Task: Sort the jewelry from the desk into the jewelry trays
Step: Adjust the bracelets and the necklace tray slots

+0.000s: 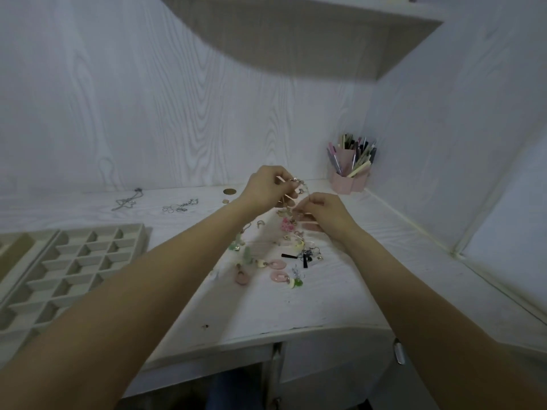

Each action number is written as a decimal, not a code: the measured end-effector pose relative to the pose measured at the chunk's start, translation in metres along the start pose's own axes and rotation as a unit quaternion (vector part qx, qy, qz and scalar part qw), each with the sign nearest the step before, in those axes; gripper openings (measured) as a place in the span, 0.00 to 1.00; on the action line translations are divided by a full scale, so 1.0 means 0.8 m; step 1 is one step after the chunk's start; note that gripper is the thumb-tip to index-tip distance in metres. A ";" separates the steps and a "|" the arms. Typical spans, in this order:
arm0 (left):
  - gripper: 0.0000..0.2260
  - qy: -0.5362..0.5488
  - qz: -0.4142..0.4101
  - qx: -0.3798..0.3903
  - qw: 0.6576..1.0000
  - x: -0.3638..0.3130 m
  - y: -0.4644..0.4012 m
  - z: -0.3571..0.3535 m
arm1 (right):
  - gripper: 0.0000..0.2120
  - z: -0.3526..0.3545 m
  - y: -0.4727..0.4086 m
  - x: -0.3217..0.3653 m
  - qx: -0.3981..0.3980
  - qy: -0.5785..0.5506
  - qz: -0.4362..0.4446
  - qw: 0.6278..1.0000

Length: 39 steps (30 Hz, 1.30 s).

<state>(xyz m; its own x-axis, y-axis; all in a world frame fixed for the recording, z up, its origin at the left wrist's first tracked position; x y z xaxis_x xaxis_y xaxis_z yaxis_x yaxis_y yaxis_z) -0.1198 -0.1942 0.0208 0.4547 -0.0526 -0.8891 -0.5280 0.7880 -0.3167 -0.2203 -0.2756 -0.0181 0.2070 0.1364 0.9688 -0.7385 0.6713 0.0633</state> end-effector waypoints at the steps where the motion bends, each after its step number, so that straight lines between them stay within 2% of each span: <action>1: 0.05 0.018 0.007 -0.008 1.000 -0.003 0.006 0.013 | 0.06 -0.014 0.003 0.003 0.029 -0.049 -0.009 0.998; 5: 0.03 0.029 0.028 -0.031 0.999 -0.005 0.036 0.067 | 0.06 -0.064 0.012 0.021 0.093 -0.157 -0.009 0.983; 10: 0.06 0.028 0.061 -0.083 0.994 0.003 0.090 0.163 | 0.05 -0.151 0.027 0.053 0.127 -0.162 0.008 0.979; 14: 0.06 0.013 0.069 -0.131 0.989 0.010 0.141 0.248 | 0.05 -0.237 0.043 0.084 0.188 -0.142 0.023 0.972; 18: 0.02 0.006 0.079 -0.212 0.974 0.022 0.205 0.341 | 0.07 -0.332 0.060 0.114 0.235 -0.116 0.035 0.965; 20: 0.05 0.002 0.083 -0.243 0.966 0.027 0.239 0.387 | 0.06 -0.386 0.072 0.126 0.258 -0.108 0.035 0.959; 24: 0.06 -0.021 0.086 -0.270 0.959 0.035 0.291 0.462 | 0.03 -0.477 0.094 0.144 0.291 -0.073 0.029 0.953; 30: 0.09 -0.074 0.122 -0.308 0.940 0.068 0.348 0.551 | 0.03 -0.594 0.108 0.156 0.349 -0.066 0.020 0.935; 35: 0.10 -0.126 0.174 -0.337 0.917 0.104 0.375 0.600 | 0.03 -0.656 0.104 0.157 0.368 -0.043 0.016 0.929; 39: 0.07 -0.141 0.200 -0.368 0.897 0.126 0.379 0.626 | 0.02 -0.695 0.087 0.150 0.354 -0.009 0.014 0.935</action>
<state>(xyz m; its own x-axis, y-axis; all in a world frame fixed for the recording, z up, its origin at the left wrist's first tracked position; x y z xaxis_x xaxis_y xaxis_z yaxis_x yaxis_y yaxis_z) 0.1250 0.3466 0.0008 0.2307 0.3831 -0.8944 -0.9730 0.0843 -0.2148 0.1100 0.1922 -0.0304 0.1744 0.1303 0.9760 -0.9847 0.0152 0.1739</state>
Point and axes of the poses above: each hand's wrist, its own y-axis away from the middle knuckle, its own z-axis out of the back of the hand, x = y × z, the point moved 8 cm from there along -y, towards the middle knuckle, and after that the axes turned 6 degrees about -z, right-handed, at the moved point
